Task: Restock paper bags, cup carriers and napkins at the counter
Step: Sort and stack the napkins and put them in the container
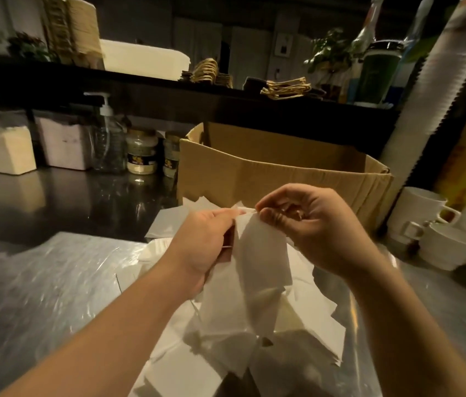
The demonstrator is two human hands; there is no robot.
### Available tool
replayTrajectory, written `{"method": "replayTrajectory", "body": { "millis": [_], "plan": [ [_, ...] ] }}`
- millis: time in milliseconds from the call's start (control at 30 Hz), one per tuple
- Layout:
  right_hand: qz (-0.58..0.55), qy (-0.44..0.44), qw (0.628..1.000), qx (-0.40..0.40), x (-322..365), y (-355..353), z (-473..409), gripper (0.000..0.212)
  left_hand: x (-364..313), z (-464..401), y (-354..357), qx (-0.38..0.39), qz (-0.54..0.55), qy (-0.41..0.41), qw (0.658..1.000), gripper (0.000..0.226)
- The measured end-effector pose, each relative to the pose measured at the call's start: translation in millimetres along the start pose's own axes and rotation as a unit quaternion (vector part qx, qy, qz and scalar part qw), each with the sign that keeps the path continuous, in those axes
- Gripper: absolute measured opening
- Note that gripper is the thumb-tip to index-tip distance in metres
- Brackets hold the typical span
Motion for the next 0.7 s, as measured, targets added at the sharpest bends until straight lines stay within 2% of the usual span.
{"method": "replayTrajectory", "body": {
  "millis": [133,233,333,400,500,567,633,700],
  "plan": [
    [-0.039,0.028,0.995,-0.086,-20.0,1.9,4.7,0.014,0.2,-1.1,3.7,0.020,0.073,0.002,0.997,0.046],
    [-0.071,0.049,0.987,-0.135,-32.3,3.5,9.3,0.007,-1.6,-0.8,6.0,0.031,0.078,0.013,0.996,0.046],
    [-0.084,0.053,0.983,-0.154,-37.8,6.8,12.6,0.003,-4.1,1.2,11.8,0.076,0.074,0.029,0.994,0.035],
    [-0.088,0.055,0.982,-0.156,-40.7,9.3,13.7,0.002,-3.1,2.0,13.7,0.093,0.038,0.038,0.994,0.023],
    [-0.074,0.048,0.985,-0.147,-41.9,12.1,13.4,0.003,-0.7,0.7,11.9,0.076,-0.023,0.055,0.995,0.010],
    [-0.071,0.059,0.988,-0.124,-45.7,14.3,12.0,0.016,-3.1,0.6,8.6,0.054,-0.049,0.073,0.995,0.011],
    [-0.117,0.099,0.985,-0.082,-52.3,19.5,11.6,0.023,-5.9,1.0,6.2,0.044,-0.058,0.084,0.994,0.011],
    [-0.179,0.126,0.974,-0.054,-55.2,22.5,12.6,0.018,-7.6,0.6,6.5,0.055,-0.055,0.098,0.992,0.012]
  ]
}}
Point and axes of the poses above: each hand's wrist, its own z-axis away from the middle knuckle, its own y-axis out of the palm, x = y × z, the point moved 7 cm from there along -z, towards the middle knuckle, and after that the axes turned 4 degrees about z, right-handed, at the moved point
